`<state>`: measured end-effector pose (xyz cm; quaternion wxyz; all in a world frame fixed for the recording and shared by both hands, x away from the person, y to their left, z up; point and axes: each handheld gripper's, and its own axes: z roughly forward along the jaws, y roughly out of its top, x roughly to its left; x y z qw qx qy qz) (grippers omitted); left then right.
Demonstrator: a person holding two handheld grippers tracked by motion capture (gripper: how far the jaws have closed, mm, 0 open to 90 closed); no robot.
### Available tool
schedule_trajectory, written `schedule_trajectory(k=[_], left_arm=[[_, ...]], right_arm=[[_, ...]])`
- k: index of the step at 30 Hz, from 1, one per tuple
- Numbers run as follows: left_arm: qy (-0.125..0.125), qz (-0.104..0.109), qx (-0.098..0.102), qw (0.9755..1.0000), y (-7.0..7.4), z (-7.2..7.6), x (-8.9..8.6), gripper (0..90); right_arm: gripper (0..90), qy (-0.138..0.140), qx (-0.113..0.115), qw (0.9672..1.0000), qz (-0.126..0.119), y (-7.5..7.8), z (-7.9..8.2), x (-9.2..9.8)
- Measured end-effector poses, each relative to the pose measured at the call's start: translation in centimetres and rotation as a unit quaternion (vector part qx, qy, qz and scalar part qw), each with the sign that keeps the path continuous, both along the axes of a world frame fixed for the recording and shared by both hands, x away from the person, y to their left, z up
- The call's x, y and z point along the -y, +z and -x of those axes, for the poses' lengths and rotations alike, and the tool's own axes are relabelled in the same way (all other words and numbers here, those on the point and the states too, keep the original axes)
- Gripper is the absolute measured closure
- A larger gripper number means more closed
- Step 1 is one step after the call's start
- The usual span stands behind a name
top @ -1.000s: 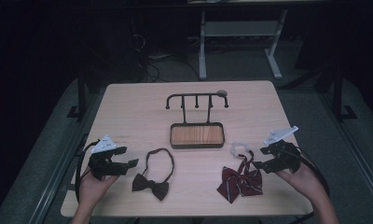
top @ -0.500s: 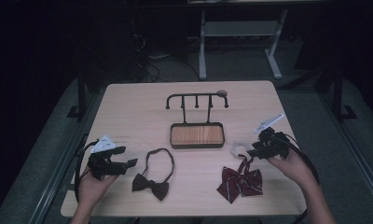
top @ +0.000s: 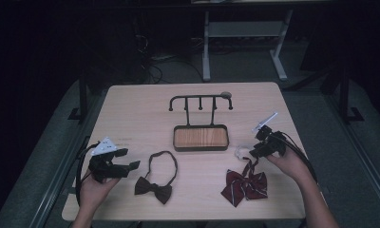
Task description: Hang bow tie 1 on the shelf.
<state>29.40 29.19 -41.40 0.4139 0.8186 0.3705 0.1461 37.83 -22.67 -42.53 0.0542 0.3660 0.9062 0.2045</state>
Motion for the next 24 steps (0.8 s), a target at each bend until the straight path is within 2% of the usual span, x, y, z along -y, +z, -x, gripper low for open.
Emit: schedule_trajectory(k=[7,11,16,24], left_arm=[[0.0,0.002,-0.002,1.0,-0.1,0.0,0.0,26.7],[-0.001,0.0,-0.002,1.0,-0.1,0.0,0.2,26.7],[0.001,-0.001,-0.002,1.0,-0.1,0.0,0.1,26.5],[0.004,0.002,-0.002,1.0,-0.1,0.0,0.0,26.4]], right_arm=[[66.2,-0.013,-0.022,0.9996,0.012,-0.7,-0.7,0.1],[69.1,-0.012,-0.026,0.9994,0.021,-1.0,-0.8,0.0],[71.6,-0.017,-0.035,0.9991,0.018,-1.2,-0.9,0.0],[72.0,-0.014,-0.04,0.9986,0.031,-1.6,-1.0,-0.4]])
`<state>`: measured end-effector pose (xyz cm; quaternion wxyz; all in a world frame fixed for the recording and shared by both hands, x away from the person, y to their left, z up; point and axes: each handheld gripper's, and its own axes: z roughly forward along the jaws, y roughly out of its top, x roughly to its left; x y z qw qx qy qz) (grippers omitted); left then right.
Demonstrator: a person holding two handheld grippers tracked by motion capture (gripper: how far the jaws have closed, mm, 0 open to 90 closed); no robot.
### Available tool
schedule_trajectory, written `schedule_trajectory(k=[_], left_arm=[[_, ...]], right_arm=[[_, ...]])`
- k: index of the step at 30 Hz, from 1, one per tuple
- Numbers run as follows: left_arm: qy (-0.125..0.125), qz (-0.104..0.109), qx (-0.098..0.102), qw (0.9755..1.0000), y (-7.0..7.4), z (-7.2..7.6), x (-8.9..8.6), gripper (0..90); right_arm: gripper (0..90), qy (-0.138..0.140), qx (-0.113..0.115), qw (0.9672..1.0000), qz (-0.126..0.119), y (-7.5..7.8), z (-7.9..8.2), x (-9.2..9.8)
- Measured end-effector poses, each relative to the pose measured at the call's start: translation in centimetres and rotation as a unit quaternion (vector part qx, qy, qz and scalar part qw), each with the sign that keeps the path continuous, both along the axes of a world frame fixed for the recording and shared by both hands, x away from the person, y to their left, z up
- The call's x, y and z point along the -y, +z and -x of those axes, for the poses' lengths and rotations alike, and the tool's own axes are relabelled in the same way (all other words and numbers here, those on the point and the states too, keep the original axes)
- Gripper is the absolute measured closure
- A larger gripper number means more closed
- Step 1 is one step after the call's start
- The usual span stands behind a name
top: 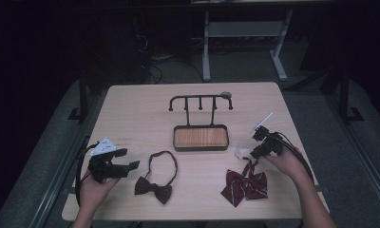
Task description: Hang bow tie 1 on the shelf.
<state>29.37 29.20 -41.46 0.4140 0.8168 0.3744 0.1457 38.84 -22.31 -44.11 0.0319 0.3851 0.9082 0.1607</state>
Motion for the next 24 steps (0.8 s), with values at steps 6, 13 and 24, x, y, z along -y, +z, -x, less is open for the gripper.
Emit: schedule_trajectory(k=[6,13,24], left_arm=[[0.0,0.001,0.005,1.0,0.1,0.1,0.1,26.4],[-0.001,0.002,0.007,1.0,0.1,0.1,0.1,26.4],[0.0,0.003,0.006,1.0,0.1,0.1,0.1,26.4]], right_arm=[[75.4,-0.002,0.001,1.0,0.008,-0.1,-0.1,0.0],[84.1,0.012,0.001,0.9998,0.013,-0.1,0.1,-0.2],[84.5,0.033,0.003,0.9993,-0.018,1.6,0.8,-0.5]])
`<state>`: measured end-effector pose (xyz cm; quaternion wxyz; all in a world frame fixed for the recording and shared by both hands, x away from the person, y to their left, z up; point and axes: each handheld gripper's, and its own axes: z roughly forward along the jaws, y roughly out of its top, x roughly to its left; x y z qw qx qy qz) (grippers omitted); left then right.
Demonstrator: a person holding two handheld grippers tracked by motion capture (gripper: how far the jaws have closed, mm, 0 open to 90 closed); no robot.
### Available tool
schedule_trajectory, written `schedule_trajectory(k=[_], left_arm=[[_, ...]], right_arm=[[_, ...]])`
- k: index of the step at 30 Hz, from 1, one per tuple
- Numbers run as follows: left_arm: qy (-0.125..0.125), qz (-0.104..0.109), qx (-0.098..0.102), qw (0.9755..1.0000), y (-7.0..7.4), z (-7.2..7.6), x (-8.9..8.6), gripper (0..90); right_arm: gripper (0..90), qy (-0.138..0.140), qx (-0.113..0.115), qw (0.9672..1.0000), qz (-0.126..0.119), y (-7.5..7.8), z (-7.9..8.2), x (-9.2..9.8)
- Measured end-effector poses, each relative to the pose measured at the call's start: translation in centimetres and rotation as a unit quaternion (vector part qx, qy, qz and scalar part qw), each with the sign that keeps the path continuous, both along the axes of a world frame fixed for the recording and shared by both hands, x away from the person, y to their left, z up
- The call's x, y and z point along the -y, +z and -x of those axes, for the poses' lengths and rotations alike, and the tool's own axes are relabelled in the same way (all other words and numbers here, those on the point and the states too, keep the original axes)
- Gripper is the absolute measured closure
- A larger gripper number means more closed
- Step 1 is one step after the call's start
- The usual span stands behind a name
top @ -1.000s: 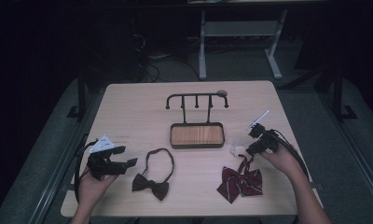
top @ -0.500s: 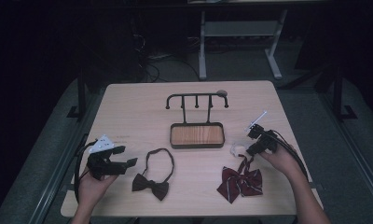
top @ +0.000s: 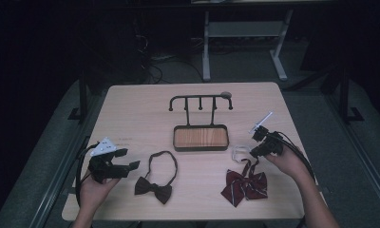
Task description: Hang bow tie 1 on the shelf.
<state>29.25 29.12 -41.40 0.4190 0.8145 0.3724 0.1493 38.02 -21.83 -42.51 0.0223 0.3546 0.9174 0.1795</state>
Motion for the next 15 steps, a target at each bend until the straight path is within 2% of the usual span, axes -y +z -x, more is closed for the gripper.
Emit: schedule_trajectory(k=[3,10,13,15], left_arm=[[0.0,0.0,-0.001,1.0,0.0,0.0,0.0,26.4],[-0.001,0.001,0.0,1.0,0.0,0.0,0.0,26.4],[-0.001,0.001,-0.001,1.0,0.0,0.0,0.1,26.3],[-0.001,0.001,-0.001,1.0,-0.1,0.0,0.1,26.3]], right_arm=[[84.5,0.011,0.002,0.9998,-0.015,0.5,0.2,-0.1],[84.5,0.026,0.007,0.9995,-0.016,1.7,0.7,-0.5],[84.6,0.039,0.021,0.9988,-0.018,2.8,0.9,-0.8],[84.5,0.042,0.022,0.9987,-0.019,3.0,1.0,-0.8]])
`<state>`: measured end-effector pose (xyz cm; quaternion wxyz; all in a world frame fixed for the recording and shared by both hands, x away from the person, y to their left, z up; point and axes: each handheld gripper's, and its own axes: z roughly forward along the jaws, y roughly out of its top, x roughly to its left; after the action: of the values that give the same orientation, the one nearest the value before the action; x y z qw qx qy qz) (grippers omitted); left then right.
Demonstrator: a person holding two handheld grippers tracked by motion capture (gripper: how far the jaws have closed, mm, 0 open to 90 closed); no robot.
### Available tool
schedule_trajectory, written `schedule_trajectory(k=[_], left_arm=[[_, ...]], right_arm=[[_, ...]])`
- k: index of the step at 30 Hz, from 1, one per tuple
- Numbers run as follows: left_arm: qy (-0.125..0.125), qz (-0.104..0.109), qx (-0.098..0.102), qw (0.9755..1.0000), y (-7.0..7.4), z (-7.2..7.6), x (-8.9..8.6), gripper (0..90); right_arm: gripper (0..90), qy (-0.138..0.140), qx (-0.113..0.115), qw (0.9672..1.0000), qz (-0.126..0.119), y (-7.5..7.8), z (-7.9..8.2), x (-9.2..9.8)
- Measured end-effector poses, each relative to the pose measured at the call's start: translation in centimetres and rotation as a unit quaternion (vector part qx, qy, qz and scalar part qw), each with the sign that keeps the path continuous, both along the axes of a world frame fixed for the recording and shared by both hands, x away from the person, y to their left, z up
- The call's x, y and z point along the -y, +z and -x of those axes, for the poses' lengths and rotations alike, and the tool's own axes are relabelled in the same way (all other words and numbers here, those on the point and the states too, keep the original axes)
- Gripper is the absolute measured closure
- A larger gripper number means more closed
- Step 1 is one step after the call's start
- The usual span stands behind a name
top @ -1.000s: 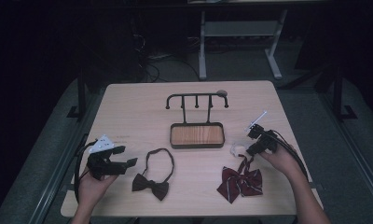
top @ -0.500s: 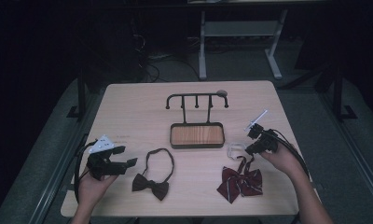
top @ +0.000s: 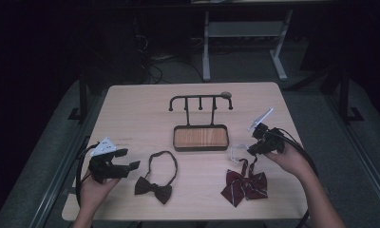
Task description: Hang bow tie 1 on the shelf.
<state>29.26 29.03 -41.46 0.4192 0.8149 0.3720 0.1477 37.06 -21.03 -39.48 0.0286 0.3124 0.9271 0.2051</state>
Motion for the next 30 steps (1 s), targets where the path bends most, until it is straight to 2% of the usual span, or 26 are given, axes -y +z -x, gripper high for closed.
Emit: schedule_trajectory(k=[9,15,18,21,30], left_arm=[[-0.001,-0.001,0.0,1.0,0.1,0.0,-0.1,26.1],[-0.003,-0.002,0.001,1.0,0.1,0.0,0.0,26.1],[-0.003,-0.001,0.001,1.0,0.1,0.1,0.0,26.0],[-0.003,0.0,0.0,1.0,0.1,0.1,0.0,26.1],[-0.001,0.002,0.002,1.0,0.1,0.1,-0.1,25.8]], right_arm=[[84.6,0.035,0.007,0.9994,-0.004,1.6,0.6,-0.7],[84.7,0.047,0.014,0.9988,-0.01,2.9,0.9,-0.9],[84.7,0.07,0.021,0.9972,-0.014,4.0,1.2,-1.1],[84.7,0.086,0.025,0.996,-0.006,4.6,1.4,-1.4],[84.7,0.101,0.032,0.9944,-0.008,6.5,1.4,-1.8]])
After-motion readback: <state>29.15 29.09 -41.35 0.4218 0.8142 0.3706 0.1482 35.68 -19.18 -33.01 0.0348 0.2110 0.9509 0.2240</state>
